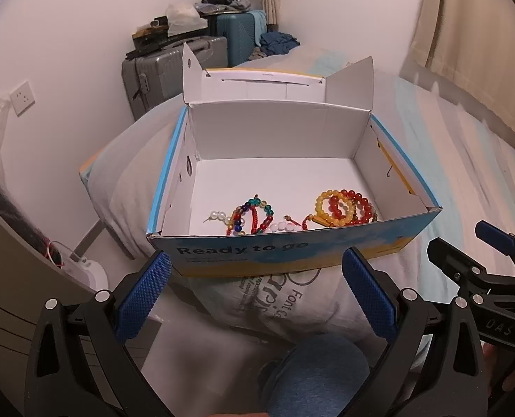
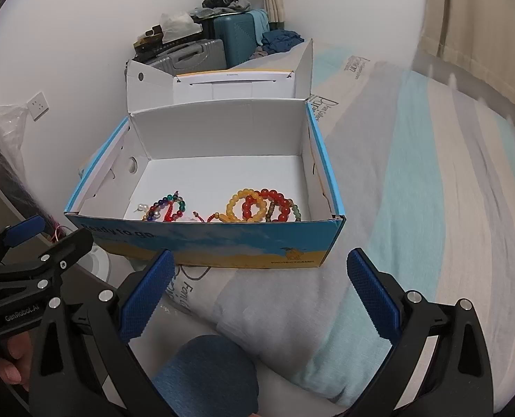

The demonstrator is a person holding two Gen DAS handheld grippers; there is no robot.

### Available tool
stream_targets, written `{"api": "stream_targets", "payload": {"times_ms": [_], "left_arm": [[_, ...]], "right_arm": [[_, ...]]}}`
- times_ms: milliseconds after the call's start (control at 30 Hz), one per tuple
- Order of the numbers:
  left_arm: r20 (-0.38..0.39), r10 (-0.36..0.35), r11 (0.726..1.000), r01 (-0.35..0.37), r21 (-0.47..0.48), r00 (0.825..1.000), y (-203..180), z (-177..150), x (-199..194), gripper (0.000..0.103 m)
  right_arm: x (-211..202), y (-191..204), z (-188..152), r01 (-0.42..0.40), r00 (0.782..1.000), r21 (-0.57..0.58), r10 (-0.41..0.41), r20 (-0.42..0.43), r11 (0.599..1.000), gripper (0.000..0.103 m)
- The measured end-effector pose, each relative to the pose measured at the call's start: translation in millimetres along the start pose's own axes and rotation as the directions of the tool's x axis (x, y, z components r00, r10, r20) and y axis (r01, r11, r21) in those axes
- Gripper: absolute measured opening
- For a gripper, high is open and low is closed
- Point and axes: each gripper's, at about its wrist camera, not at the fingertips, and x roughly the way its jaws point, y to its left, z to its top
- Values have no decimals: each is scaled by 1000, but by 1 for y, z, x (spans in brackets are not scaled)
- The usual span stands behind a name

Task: Organize jewelry

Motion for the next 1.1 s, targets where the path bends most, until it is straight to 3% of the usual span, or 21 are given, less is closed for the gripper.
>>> {"api": "stream_targets", "payload": {"times_ms": [1100], "left_arm": [[-4,20,1000,-20,21,1000,-4,1,0,97]], "right_arm": [[6,4,-3,4,1000,-8,-4,-21,1000,95]]}}
